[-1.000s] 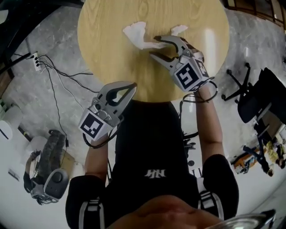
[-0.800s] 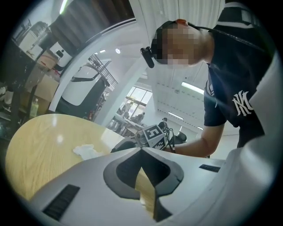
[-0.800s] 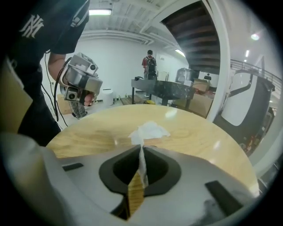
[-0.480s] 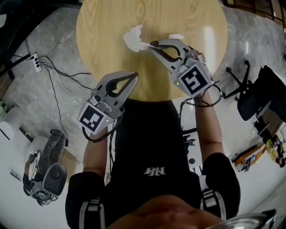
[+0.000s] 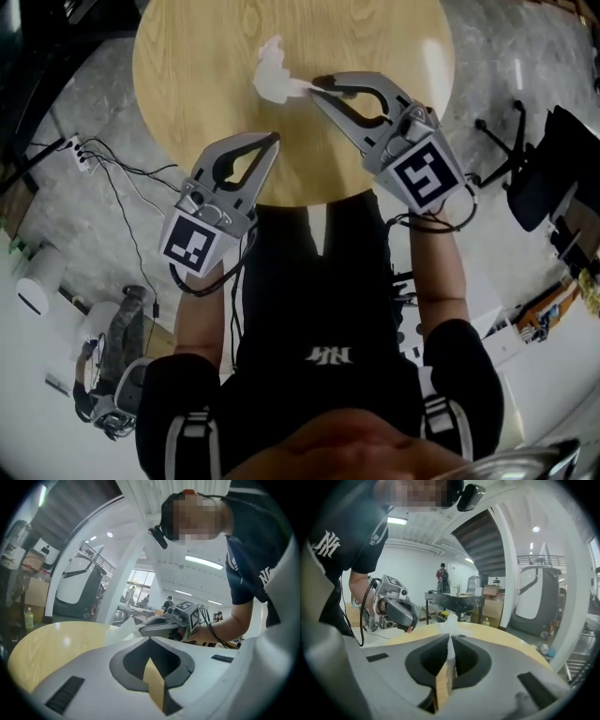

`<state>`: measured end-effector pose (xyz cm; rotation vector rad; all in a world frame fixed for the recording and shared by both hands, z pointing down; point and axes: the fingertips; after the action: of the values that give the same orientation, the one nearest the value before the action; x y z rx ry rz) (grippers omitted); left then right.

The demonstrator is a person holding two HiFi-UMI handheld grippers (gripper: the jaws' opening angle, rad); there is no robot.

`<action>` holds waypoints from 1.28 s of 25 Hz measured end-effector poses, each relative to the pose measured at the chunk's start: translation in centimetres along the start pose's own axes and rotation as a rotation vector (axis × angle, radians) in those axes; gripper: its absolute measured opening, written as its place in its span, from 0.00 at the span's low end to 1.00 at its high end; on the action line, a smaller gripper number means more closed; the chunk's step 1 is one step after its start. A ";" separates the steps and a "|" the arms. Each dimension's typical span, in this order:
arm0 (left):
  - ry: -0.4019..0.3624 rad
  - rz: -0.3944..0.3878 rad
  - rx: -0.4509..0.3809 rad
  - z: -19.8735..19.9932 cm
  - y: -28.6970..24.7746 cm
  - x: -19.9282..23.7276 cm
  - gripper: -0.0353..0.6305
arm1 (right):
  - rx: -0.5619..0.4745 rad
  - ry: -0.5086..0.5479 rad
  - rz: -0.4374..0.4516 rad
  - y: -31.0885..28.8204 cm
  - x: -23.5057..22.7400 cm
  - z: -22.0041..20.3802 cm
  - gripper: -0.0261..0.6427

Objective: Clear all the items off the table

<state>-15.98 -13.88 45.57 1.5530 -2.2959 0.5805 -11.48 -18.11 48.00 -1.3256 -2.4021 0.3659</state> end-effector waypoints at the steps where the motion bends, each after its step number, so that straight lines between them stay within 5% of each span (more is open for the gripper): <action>1: -0.012 -0.012 0.013 -0.2 -0.9 -0.2 0.07 | 0.004 -0.009 -0.014 0.7 -0.4 -0.5 0.05; 8: 0.003 -0.115 0.078 -2.6 -13.1 -8.3 0.07 | -0.009 -0.087 -0.166 13.6 -3.7 -6.5 0.05; 19: -0.024 -0.136 0.008 -9.9 -31.8 -21.1 0.07 | -0.017 -0.133 -0.228 31.8 -6.3 -20.7 0.05; 26: -0.049 -0.095 0.039 -17.4 -38.8 -22.5 0.07 | -0.031 -0.219 -0.257 35.9 -6.4 -29.4 0.05; 32: -0.053 -0.061 0.056 -24.1 -40.3 -18.9 0.07 | -0.030 -0.248 -0.275 32.9 -5.1 -36.7 0.05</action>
<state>29.07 -0.14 64.09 1.6772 -2.2797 0.6002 31.94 -3.52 66.90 -0.9908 -2.7598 0.4391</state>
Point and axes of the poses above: the fingertips, and each gripper's own axes: y backward along the fingers, x to its left, z out of its top, and after that the axes turned 10 degrees about y, right-handed
